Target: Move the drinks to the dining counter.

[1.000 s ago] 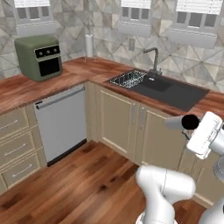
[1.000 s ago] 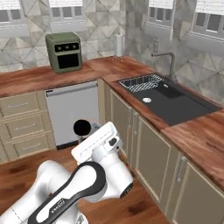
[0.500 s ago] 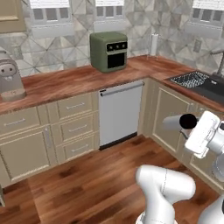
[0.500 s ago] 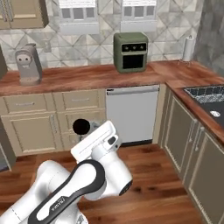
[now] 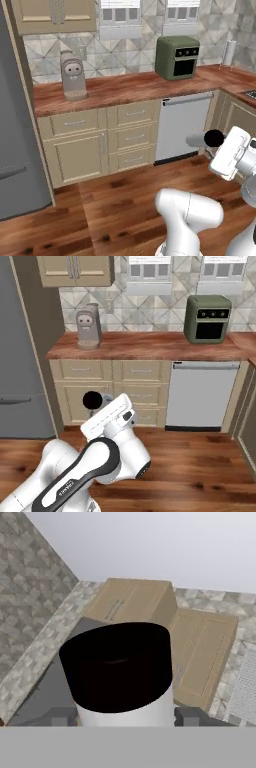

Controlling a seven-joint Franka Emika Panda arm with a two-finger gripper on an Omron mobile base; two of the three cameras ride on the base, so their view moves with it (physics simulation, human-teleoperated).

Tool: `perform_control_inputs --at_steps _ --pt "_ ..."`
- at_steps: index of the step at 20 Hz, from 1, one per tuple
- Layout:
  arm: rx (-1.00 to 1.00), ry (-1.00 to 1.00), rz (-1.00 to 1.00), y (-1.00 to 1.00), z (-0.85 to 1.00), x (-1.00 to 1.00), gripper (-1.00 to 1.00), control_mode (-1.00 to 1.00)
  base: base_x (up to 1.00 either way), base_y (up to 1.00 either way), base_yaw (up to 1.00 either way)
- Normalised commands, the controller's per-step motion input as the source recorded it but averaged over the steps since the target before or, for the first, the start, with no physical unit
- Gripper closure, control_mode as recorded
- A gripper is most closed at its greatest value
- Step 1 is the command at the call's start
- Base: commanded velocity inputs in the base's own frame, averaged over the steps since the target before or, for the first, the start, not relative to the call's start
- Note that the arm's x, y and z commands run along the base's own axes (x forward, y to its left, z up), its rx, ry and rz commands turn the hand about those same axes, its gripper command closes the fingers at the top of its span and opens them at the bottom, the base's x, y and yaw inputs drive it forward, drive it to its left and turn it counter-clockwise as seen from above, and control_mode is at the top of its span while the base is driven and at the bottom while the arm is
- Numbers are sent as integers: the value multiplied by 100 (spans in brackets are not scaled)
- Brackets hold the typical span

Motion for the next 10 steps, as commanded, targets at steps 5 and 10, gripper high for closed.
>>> perform_control_inputs --at_steps 5,10 --pt "0 0 0 0 0 0 100 100 0 58 36" --pt "0 0 0 0 0 0 100 100 0 66 37"
